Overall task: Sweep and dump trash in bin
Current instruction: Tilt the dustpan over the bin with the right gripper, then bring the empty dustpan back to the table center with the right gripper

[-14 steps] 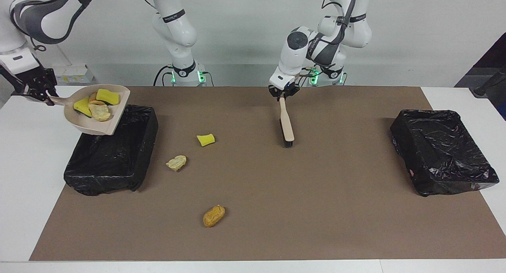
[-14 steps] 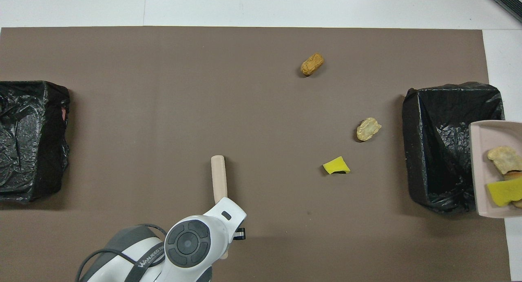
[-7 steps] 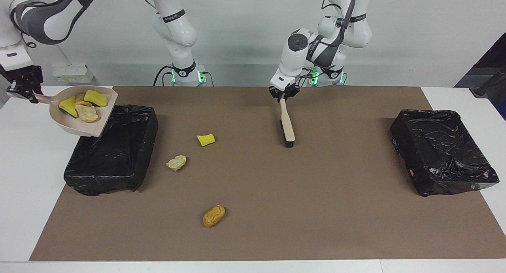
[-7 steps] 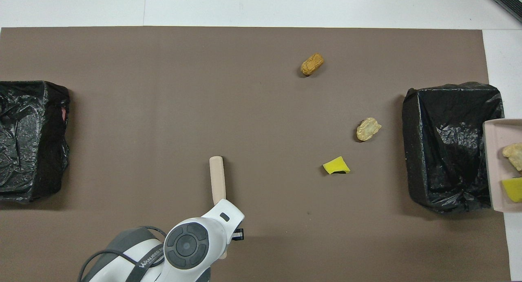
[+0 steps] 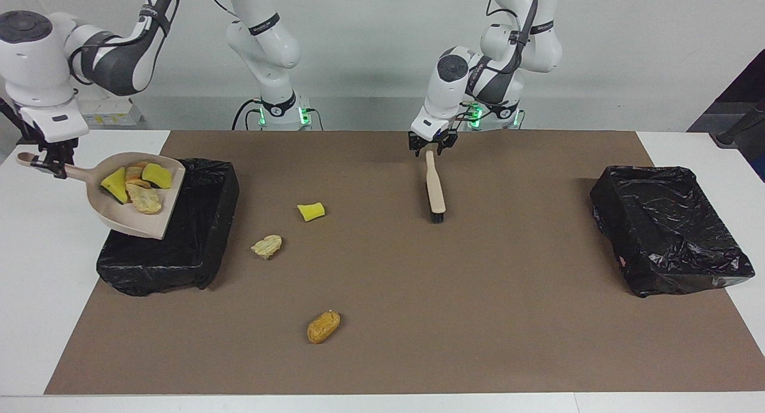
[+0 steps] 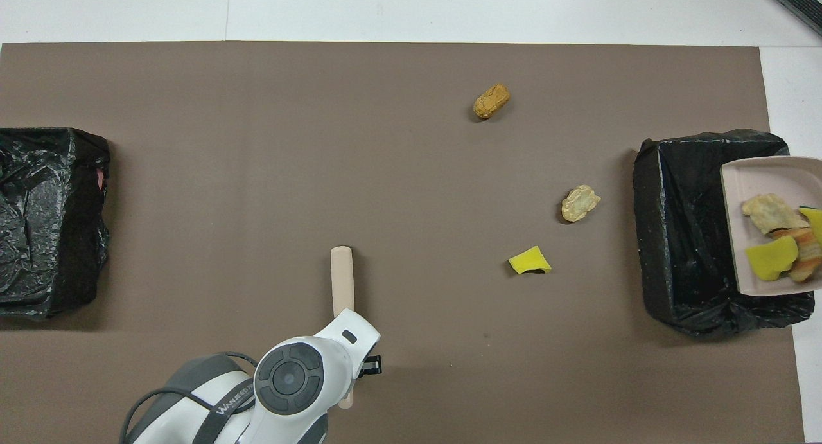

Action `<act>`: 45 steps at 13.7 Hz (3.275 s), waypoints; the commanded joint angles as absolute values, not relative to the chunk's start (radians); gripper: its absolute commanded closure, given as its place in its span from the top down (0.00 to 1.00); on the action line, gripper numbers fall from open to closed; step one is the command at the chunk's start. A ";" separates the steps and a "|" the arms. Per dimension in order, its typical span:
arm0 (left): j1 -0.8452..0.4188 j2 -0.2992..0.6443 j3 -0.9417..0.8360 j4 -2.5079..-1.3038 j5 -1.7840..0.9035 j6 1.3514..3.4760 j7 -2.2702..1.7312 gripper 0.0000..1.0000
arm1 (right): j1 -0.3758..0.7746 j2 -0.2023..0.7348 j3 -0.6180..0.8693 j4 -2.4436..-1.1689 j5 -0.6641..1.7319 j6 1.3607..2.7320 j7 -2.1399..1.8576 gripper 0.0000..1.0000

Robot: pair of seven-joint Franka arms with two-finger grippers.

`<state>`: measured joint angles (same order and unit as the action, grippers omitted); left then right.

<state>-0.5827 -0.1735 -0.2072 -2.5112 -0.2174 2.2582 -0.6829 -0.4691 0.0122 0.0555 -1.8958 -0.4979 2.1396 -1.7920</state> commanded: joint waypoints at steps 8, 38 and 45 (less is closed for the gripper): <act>-0.326 -0.199 -0.195 -2.304 -0.152 2.094 -0.580 1.00 | -0.258 -0.023 0.052 -1.960 -0.948 2.053 -1.480 0.00; 0.147 -0.057 -0.183 -1.631 0.028 1.529 -0.127 1.00 | 0.145 0.088 0.130 -1.620 -0.382 1.704 -0.483 0.00; 0.138 -0.058 -0.183 -1.631 0.028 1.534 -0.123 1.00 | 0.298 0.501 0.132 -1.148 -0.280 1.658 0.048 0.00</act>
